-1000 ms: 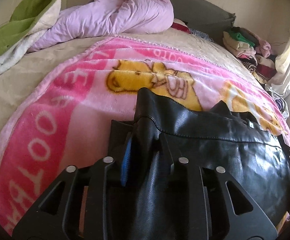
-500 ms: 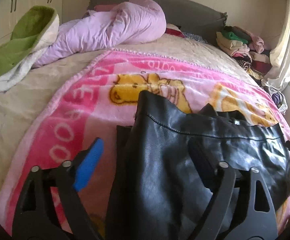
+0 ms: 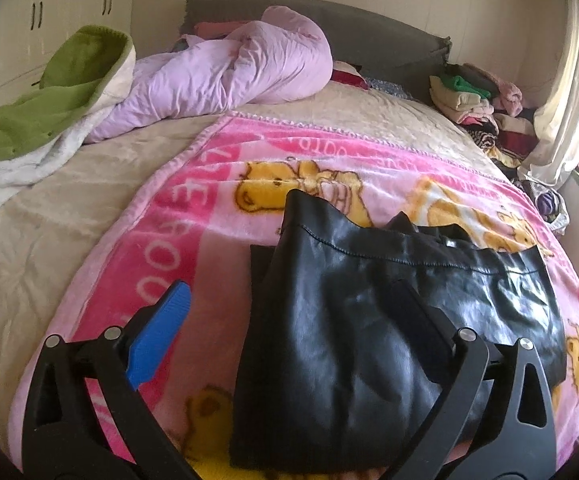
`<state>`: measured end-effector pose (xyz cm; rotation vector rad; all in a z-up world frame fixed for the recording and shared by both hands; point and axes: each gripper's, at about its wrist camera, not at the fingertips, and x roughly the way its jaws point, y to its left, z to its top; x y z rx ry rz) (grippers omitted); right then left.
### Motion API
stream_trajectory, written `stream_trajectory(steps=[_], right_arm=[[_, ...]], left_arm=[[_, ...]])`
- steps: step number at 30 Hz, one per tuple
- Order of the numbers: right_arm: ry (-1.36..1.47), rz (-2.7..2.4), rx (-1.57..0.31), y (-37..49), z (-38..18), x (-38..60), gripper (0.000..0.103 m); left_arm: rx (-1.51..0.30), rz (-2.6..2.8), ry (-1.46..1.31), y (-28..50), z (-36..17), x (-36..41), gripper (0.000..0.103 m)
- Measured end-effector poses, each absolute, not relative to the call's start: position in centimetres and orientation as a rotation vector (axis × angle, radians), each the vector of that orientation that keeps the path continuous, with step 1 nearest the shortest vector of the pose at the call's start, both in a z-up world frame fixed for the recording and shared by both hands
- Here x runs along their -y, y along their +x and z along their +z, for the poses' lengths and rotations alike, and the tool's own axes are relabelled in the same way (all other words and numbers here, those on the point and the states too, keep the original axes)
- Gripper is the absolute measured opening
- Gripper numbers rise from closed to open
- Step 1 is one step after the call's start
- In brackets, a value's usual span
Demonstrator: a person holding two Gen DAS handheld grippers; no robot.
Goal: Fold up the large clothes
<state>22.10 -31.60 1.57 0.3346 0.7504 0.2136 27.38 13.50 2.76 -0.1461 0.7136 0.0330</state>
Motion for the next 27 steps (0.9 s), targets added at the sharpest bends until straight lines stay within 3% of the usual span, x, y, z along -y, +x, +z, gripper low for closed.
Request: stream_trajectory(steps=[20,27], right_arm=[[0.303,0.245,-0.831,19.2,0.6,30.8,0.090],[0.340,0.264,-0.919,19.3,-1.5,30.2,0.090]], left_arm=[[-0.790,0.044,-0.132,24.2,0.3,-13.9,0.094],[-0.856,-0.015,-0.320,23.2,-2.5,-15.9,0.093]])
